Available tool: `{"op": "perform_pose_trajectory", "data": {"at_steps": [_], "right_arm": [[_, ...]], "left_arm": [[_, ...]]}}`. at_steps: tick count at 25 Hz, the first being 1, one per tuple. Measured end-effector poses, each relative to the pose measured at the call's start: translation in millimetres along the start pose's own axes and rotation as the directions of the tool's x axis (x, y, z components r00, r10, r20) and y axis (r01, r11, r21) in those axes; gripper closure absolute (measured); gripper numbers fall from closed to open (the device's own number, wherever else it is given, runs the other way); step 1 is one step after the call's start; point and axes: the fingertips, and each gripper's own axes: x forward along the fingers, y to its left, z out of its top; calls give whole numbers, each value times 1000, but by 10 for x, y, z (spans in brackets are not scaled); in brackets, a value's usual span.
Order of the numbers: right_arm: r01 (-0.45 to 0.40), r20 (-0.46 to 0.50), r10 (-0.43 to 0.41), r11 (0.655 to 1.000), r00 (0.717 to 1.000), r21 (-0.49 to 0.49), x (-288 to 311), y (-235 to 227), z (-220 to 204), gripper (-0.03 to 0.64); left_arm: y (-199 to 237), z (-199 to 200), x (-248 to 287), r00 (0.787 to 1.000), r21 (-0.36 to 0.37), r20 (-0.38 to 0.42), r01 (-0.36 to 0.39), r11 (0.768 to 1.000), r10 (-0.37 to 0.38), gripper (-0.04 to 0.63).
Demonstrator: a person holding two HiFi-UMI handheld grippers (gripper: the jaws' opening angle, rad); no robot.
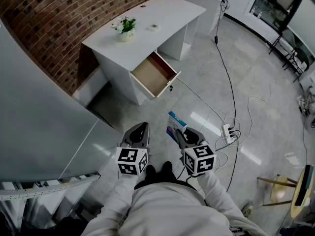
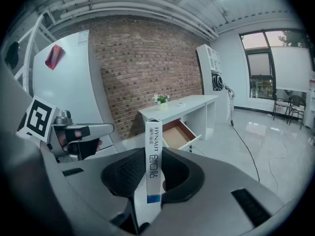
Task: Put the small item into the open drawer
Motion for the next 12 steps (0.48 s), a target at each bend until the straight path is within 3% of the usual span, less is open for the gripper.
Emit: {"op": "perform_pose_trajectory", "data": {"at_steps": [12], "right_arm": [[4, 10, -4, 1000, 1000, 2, 78, -229, 55, 505]], "left_arm": [[-106, 31, 156, 1000, 24, 1, -21, 999, 21, 568]]}}
